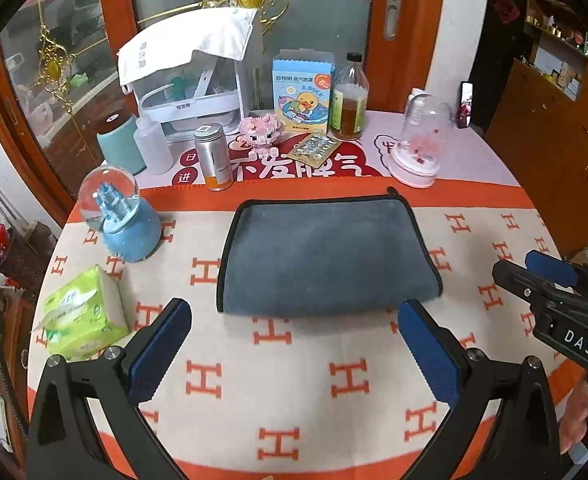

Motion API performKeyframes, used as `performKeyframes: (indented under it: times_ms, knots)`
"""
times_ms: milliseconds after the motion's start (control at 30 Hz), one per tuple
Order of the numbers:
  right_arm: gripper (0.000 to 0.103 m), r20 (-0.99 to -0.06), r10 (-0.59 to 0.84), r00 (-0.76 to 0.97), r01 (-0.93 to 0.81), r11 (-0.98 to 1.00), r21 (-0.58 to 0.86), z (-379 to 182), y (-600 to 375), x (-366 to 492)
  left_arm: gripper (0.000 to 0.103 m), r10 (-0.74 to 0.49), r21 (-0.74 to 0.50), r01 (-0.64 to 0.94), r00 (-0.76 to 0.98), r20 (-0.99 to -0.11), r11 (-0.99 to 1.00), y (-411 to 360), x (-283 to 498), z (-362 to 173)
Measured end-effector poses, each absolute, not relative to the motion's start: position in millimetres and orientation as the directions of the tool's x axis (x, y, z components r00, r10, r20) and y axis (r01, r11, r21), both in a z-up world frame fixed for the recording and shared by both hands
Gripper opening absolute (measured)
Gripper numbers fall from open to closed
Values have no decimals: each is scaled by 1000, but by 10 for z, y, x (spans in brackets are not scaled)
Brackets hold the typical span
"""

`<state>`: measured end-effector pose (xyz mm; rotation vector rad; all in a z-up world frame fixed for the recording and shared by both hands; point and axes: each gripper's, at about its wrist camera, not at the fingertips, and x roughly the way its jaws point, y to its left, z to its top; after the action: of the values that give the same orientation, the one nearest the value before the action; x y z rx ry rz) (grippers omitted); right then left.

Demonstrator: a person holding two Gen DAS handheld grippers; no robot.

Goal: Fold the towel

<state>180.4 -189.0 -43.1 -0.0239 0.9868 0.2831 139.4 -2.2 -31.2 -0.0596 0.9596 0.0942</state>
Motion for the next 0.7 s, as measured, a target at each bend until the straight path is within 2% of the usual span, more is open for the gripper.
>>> performKeyframes:
  times_ms: [467,700]
  knots:
    - [57,-800,306,516,-340,931,136,-82,-1975,903,102,32,-30,-90,616,-787,995,-244,475,165]
    - [57,-776,298,557,-324,938,127,37,-2006,569,102,22,-55,-102,635,-772,993,-284,185,285]
